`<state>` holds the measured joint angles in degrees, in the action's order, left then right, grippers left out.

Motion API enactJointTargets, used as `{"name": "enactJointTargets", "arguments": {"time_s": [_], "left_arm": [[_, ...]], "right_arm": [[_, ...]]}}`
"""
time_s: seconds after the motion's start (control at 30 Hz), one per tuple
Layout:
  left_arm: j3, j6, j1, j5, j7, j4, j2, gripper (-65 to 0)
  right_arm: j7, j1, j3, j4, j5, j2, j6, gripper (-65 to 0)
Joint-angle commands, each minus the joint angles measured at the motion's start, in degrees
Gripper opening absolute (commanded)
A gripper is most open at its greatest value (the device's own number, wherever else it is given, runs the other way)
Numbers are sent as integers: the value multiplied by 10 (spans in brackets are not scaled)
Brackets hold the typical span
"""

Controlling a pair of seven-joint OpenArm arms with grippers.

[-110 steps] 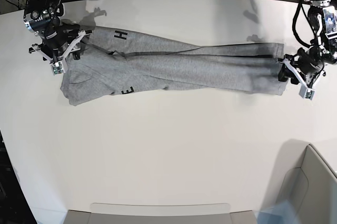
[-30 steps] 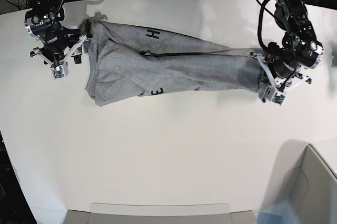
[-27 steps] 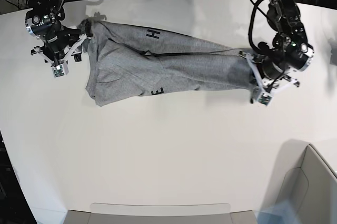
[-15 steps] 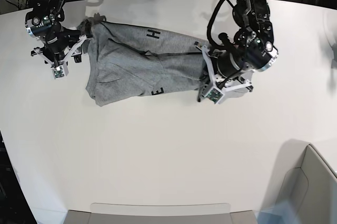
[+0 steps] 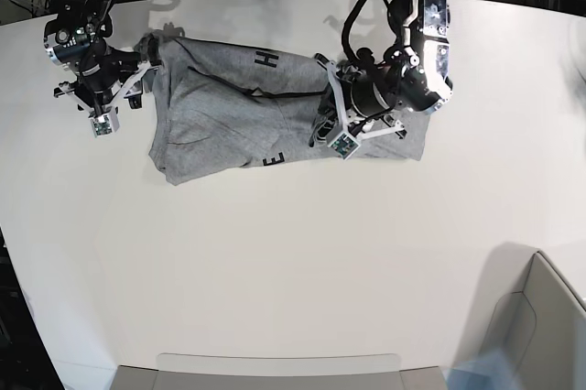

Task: Fold the T-shirt properly
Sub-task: 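Move the left gripper inward and grasp the strip's middle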

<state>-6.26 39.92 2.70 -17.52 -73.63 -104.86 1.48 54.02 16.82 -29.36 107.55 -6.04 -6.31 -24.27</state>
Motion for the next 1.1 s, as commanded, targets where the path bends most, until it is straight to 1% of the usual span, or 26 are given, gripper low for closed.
{"name": "enactJointTargets", "arguments": {"time_s": [0.0, 0.1, 0.27, 0.4, 0.6, 0.63, 0.77, 0.8, 0.83, 0.87, 0.93, 1.07], "left_arm": [[1, 1, -9, -8, 15, -5, -1, -650], [2, 1, -12, -8, 20, -4, -2, -650], [0, 1, -15, -8, 20, -6, -15, -650], [-3, -18, -31, -10, 20, -2, -18, -650], [1, -20, -34, -9, 13, -2, -17, -650], [1, -20, -34, -9, 13, -3, -17, -625], [-2, -17, -34, -11, 13, -5, -17, -449], [-2, -15, -35, -11, 13, -6, -17, -415], [-3, -14, -39, -12, 13, -7, -19, -387], [-3, -13, -47, -12, 13, -8, -21, -376], [-3, -13, -56, -12, 13, -15, -28, -396], [2, -13, -58, -13, 14, -43, -48, -488]], "right_arm": [[-11, -4, -2, 9, -4, -5, -2, -398], [-11, -4, -2, 9, -4, -5, -2, -398], [-11, -3, -2, 9, -4, -5, -2, -398], [-11, -3, -2, 9, -4, -5, -2, -398], [-11, -4, -2, 8, -4, -5, -2, -397], [-11, -4, -2, 8, -4, -5, -2, -397], [-11, -5, -2, 8, -7, -5, -2, -396], [-11, -5, -2, 8, -7, -4, -2, -396], [-11, -7, -2, 8, -7, -4, -2, -396], [-11, -10, -2, 8, -7, -4, -2, -396], [-11, -13, -3, 8, -7, -4, -2, -396], [-11, -13, -3, 8, -8, -4, -2, -396]]}}
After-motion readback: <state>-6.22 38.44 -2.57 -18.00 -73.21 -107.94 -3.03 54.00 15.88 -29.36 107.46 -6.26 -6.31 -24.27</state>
